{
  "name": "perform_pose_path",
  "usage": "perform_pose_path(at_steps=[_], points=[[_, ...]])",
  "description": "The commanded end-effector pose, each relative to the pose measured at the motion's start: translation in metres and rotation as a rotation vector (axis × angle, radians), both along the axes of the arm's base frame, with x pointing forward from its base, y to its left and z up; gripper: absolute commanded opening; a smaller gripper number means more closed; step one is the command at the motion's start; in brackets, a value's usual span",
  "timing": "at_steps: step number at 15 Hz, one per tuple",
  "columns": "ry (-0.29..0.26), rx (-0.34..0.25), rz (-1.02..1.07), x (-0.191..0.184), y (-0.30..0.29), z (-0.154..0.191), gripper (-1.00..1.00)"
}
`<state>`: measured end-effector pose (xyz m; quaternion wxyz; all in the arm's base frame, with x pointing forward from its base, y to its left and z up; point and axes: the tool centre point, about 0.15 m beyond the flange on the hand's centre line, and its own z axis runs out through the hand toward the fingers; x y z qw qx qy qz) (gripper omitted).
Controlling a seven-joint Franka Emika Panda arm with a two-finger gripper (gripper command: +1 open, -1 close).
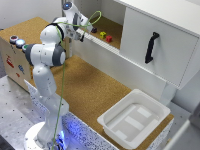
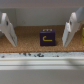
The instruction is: Place the purple object on the table
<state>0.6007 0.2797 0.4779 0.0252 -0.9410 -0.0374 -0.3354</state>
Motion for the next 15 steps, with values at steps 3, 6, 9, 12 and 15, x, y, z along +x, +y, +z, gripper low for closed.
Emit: perform_pose_path(at_steps=[3,6,9,12,15], points=[[0.023,-0.059,-0.099,0.054,0.005,0.002,1.00],[0.061,-0.056,-0.100,0.070,0.005,-0.003,1.00],[0.072,-0.065,-0.102,0.076,0.008,-0.009,1.00],[0.073,-0.070,-0.104,0.089,0.007,-0.005,-1.00],[0.094,-0.079,-0.107,0.089,0.008,-0.015,-1.00]])
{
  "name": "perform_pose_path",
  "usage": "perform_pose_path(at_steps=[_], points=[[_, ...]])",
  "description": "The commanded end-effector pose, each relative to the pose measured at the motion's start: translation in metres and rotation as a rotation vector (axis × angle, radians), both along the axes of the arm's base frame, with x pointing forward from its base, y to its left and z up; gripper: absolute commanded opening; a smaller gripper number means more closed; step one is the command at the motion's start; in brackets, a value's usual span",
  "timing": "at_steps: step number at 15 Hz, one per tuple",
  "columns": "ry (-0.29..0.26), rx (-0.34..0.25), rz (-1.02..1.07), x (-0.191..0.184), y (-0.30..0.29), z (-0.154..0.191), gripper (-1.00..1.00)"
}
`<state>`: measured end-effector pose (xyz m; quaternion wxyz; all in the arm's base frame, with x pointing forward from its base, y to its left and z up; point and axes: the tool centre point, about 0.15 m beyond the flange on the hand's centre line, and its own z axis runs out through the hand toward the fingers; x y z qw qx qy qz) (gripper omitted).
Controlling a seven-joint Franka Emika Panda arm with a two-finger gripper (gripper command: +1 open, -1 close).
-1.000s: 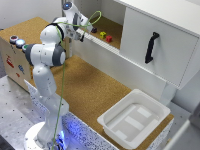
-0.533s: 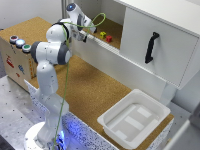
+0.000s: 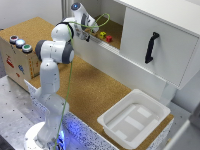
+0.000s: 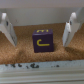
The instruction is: Place the purple object on the table
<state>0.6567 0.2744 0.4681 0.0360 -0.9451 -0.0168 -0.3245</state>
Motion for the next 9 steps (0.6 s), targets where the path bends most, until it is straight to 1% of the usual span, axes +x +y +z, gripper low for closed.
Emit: perform_pose_path(at_steps=[1,7,9], points=[[0.082,-0.110,-0.081,0.034,0.009,-0.009,-1.00],[0.086,-0.108,-0.108,0.032,0.002,-0.020,-1.00],[0.067,-0.103,-0.100,0.028,0.002,-0.022,-1.00]])
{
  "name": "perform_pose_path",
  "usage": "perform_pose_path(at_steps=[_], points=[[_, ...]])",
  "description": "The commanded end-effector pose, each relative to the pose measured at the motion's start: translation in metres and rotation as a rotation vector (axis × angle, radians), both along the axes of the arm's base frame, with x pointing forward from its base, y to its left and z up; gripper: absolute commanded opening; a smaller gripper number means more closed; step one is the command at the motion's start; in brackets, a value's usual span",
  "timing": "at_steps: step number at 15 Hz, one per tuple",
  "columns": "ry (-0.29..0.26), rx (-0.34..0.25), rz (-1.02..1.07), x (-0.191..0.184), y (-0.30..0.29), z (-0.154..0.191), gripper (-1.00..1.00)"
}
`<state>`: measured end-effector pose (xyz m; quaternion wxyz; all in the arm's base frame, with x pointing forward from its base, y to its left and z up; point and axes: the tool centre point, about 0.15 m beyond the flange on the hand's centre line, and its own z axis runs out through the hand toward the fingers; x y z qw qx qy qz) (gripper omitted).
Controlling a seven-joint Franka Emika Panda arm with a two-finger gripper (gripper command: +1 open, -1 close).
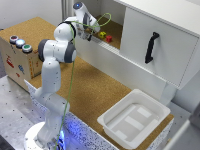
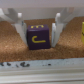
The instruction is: Place the purple object on the table
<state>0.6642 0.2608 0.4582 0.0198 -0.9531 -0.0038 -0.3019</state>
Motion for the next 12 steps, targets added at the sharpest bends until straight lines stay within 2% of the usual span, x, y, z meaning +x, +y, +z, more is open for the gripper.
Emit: perform_pose_path(at_steps=[1,4,7,8,12], points=[[0.017,-0.075,-0.062,0.018,0.015,-0.013,-1.00],[-0.014,-0.046,-0.036,-0.009,0.014,-0.008,-1.00],[-0.072,-0.003,-0.022,-0.063,0.006,0.002,-1.00],[-0.089,-0.007,-0.022,-0.081,0.004,0.004,-1.00],[-0.086,0.026,-0.038,-0.141,-0.006,0.002,-1.00]])
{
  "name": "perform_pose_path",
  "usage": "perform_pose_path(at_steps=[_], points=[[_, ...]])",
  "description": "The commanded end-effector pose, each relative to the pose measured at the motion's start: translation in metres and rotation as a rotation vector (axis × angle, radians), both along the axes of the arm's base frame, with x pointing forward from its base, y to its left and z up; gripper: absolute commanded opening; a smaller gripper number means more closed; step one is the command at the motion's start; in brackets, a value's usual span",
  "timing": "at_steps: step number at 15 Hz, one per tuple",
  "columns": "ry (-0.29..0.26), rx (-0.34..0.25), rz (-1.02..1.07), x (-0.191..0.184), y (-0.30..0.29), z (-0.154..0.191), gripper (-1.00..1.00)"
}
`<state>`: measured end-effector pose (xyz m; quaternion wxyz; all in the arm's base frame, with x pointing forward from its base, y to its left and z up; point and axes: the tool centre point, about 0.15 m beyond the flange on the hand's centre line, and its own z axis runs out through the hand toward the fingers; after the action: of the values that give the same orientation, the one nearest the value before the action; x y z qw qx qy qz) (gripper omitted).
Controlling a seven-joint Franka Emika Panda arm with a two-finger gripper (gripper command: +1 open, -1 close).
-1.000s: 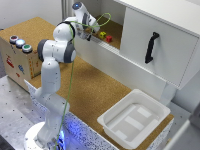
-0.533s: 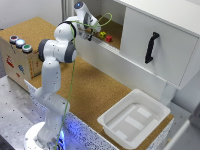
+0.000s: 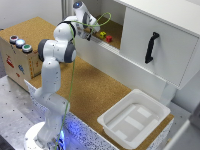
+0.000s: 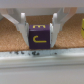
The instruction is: Place the purple object on the table
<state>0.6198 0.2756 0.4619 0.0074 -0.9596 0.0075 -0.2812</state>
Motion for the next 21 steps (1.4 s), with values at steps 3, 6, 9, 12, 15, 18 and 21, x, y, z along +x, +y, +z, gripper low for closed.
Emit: perform_pose_path(at_steps=[3,6,9,12,15,18,21], points=[[-0.107,0.055,-0.052,-0.131,-0.034,-0.014,-1.00],[-0.037,0.047,-0.104,-0.155,-0.048,-0.037,-1.00],[0.039,0.056,-0.151,-0.177,-0.066,-0.063,-1.00],[0.109,0.055,-0.157,-0.192,-0.087,-0.090,-1.00],[0.187,0.056,-0.158,-0.202,-0.109,-0.125,-1.00],[0.240,0.060,-0.119,-0.210,-0.119,-0.158,-1.00],[0.268,0.072,-0.019,-0.217,-0.132,-0.191,-1.00]])
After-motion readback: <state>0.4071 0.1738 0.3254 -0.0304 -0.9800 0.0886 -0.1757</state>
